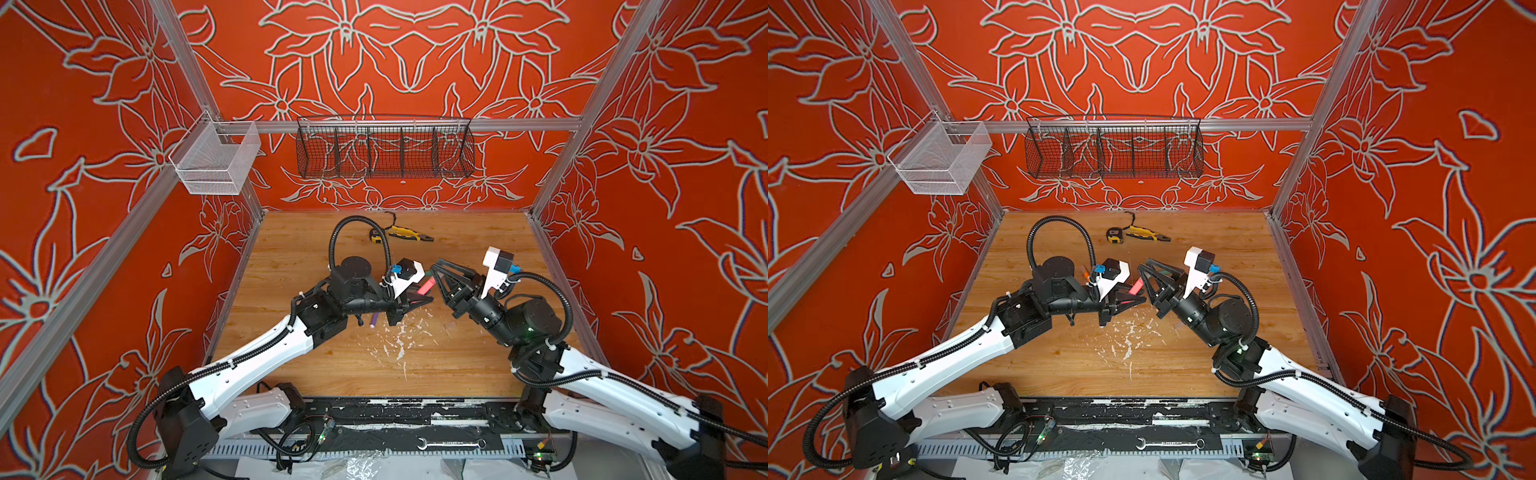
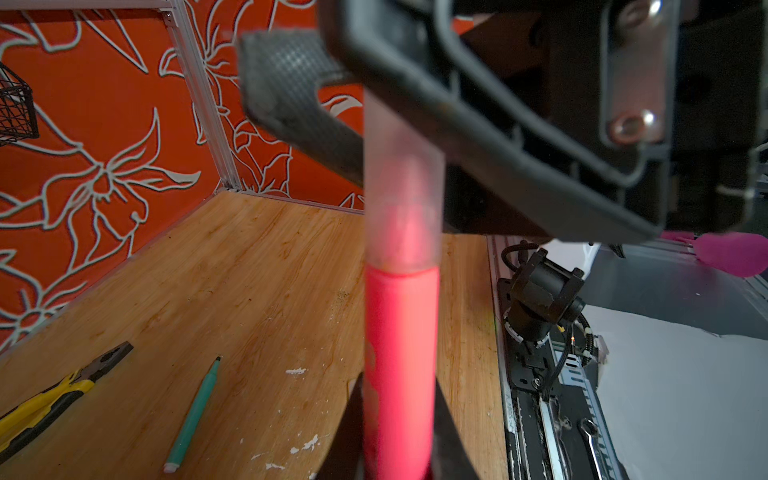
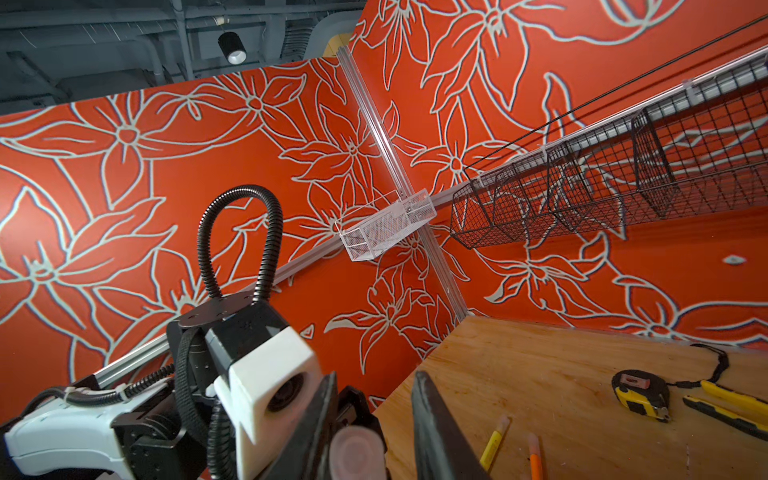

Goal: Insert the pens into the pen caps
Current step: 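Lower the held cap onto the pink marker tip held by the left gripper, then press the cap down onto the pink marker with the right gripper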

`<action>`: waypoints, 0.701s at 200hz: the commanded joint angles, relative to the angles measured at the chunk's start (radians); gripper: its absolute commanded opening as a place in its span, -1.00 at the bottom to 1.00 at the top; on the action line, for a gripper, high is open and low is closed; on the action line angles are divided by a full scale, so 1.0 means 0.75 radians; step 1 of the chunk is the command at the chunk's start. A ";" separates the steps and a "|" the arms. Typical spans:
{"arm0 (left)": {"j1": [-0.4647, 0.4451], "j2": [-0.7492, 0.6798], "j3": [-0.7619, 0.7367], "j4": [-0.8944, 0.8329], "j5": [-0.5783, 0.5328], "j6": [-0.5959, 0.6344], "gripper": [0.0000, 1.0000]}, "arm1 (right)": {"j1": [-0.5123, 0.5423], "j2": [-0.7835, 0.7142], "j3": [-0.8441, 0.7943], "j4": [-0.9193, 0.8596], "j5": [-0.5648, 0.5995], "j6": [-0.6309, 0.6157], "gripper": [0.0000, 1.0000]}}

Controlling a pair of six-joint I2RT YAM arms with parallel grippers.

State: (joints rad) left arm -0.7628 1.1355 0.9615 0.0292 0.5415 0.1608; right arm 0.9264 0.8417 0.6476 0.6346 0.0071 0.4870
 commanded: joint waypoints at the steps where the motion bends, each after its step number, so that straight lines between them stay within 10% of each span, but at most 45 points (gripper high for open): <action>1: -0.012 0.011 0.045 -0.012 0.001 0.036 -1.00 | 0.004 0.014 0.061 -0.013 -0.056 0.005 -0.60; 29: -0.018 0.009 0.045 -0.004 -0.043 0.029 -1.00 | 0.005 0.033 0.082 -0.086 -0.077 0.010 -1.00; 140: -0.022 0.103 0.226 0.179 -0.344 -0.178 -1.00 | 0.151 -0.008 -0.222 -0.092 -0.002 0.086 -1.00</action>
State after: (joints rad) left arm -0.8001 1.1839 0.9936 -0.0185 0.4362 0.0914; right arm 0.9684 0.8387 0.5739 0.6708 0.1299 0.4984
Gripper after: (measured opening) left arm 0.146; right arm 0.166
